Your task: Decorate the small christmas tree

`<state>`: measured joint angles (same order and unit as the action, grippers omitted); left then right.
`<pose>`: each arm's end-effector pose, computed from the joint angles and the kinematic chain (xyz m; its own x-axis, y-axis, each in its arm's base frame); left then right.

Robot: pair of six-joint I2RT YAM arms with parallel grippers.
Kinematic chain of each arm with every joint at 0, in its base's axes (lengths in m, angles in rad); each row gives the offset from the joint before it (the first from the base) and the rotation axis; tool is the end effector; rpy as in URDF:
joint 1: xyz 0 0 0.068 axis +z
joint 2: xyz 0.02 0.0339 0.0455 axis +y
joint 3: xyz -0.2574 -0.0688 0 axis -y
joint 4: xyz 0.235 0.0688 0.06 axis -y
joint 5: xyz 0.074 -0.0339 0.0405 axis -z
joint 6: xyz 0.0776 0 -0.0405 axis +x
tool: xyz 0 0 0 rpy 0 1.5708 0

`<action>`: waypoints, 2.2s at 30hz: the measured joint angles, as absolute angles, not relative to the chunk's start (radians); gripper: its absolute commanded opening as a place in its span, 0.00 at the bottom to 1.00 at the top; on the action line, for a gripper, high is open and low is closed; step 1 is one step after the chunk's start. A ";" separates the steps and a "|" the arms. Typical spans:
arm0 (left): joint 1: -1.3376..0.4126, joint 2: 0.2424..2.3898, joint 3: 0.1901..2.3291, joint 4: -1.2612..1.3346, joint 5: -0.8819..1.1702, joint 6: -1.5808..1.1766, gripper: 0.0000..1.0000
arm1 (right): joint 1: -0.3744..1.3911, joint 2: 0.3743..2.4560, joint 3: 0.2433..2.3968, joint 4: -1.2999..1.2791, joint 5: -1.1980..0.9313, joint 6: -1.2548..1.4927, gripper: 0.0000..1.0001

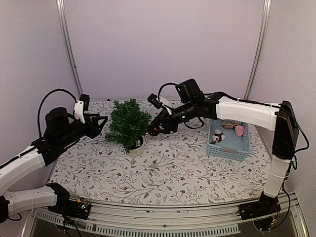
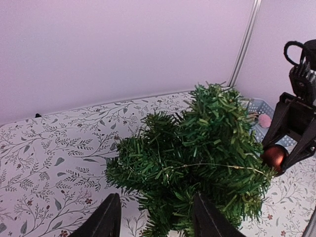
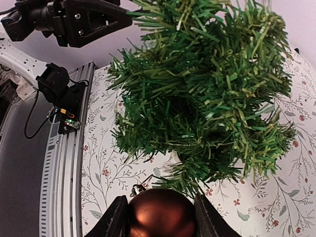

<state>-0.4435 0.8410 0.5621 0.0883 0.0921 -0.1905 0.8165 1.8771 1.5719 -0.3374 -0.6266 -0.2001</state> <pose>0.2131 -0.1092 0.2697 -0.2644 -0.0831 -0.9608 0.4672 0.8605 -0.2030 0.2745 0.3586 0.2635 -0.2210 -0.4703 -0.8544 -0.9751 0.1215 0.1853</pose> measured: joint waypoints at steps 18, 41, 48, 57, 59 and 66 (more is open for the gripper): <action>-0.443 0.844 0.562 0.093 0.092 -0.190 0.50 | 0.786 1.875 1.573 -0.344 -0.609 -0.225 0.24; -0.443 0.856 0.562 0.115 0.092 -0.187 0.50 | 0.779 1.875 1.613 -0.383 -0.559 -0.256 0.22; -0.443 0.856 0.562 0.115 0.092 -0.187 0.50 | 0.764 1.875 1.613 -0.384 -0.548 -0.256 0.22; -0.443 0.856 0.562 0.115 0.092 -0.186 0.50 | 0.763 1.877 1.632 -0.380 -0.554 -0.254 0.22; -0.443 0.856 0.562 0.115 0.091 -0.186 0.50 | 0.763 1.880 1.637 -0.378 -0.554 -0.255 0.22; -0.443 0.856 0.562 0.115 0.088 -0.183 0.50 | 0.763 1.898 1.640 -0.382 -0.547 -0.260 0.22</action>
<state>-0.4435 0.8558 0.5621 0.1146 0.0879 -0.1833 0.7628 1.8984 1.6402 -0.3820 -0.5468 -0.2600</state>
